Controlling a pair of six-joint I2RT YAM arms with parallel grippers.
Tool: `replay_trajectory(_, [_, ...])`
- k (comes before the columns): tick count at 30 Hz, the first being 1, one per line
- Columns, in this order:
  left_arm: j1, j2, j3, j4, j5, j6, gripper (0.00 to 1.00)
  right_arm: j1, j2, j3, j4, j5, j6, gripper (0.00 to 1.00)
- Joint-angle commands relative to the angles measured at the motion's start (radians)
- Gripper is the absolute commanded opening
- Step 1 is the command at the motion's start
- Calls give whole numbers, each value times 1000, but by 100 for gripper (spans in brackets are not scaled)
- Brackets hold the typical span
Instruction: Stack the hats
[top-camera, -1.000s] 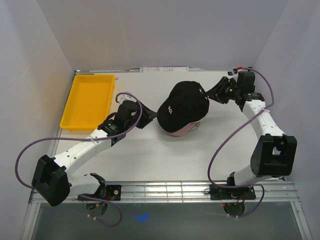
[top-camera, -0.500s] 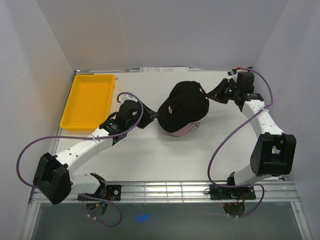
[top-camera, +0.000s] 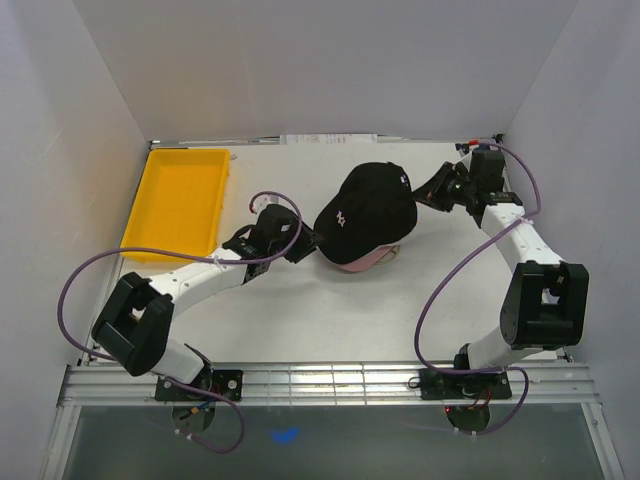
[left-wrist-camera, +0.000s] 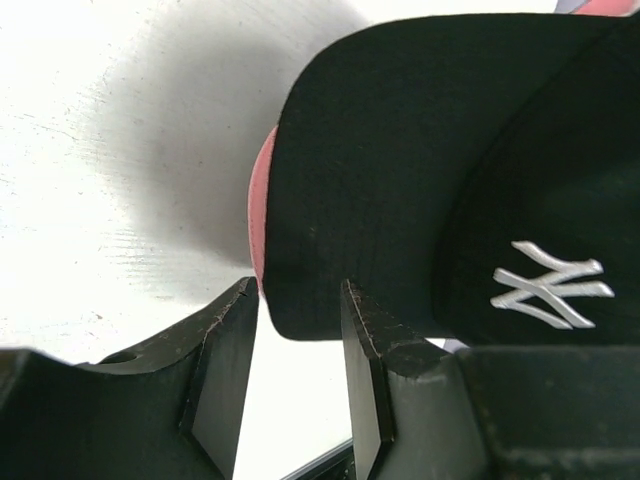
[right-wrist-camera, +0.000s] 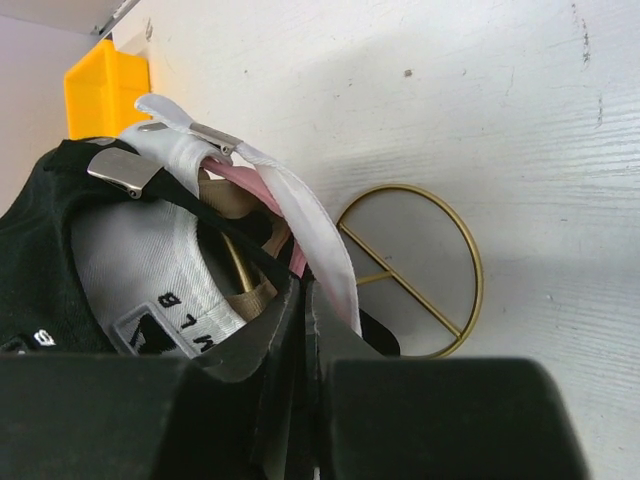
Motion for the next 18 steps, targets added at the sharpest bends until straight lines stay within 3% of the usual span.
replay_trajectory(1, [4,23,38,34,17,-5,49,-3,27,-39,-10,24,-24,11])
replay_trajectory(18, [4,76,15,60,26,-36,47,-4,64,-105,22,24,-24,9])
